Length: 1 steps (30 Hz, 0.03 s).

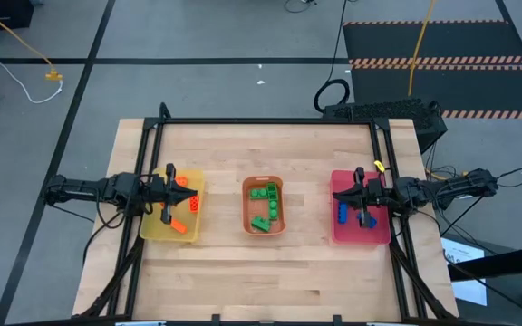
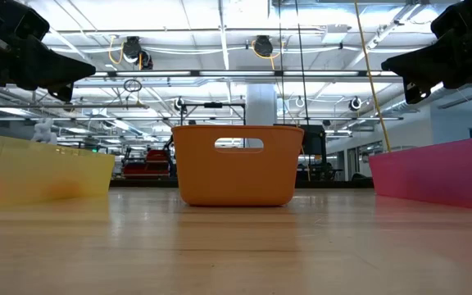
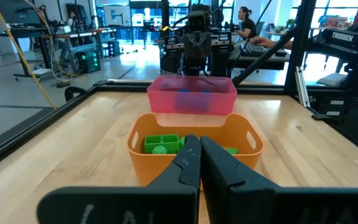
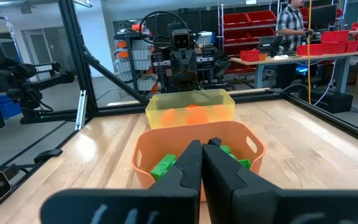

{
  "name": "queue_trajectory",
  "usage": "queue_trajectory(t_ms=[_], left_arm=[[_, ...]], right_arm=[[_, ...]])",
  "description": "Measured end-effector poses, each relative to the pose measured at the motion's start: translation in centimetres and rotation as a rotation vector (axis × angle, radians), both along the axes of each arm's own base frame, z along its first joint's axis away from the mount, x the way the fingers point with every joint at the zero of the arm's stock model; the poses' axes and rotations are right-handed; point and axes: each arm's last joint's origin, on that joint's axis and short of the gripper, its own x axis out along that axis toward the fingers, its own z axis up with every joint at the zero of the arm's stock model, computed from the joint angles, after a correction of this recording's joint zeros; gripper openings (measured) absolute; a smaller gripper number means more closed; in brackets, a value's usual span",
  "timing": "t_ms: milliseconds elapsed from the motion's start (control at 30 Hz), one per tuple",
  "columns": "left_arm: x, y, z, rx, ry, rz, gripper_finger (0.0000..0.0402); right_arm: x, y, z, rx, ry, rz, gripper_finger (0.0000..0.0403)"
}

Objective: Sort & place blocks by color
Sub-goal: Return to Home Position

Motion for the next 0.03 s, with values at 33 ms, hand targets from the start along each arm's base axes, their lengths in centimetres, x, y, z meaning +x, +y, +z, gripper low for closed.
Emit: queue_trajectory(t_ms=[33], left_arm=[[0.0, 0.0, 0.0, 0.0, 0.0, 0.0, 0.0003]], right_arm=[[0.0, 0.0, 0.0, 0.0, 0.0, 0.0, 0.0]])
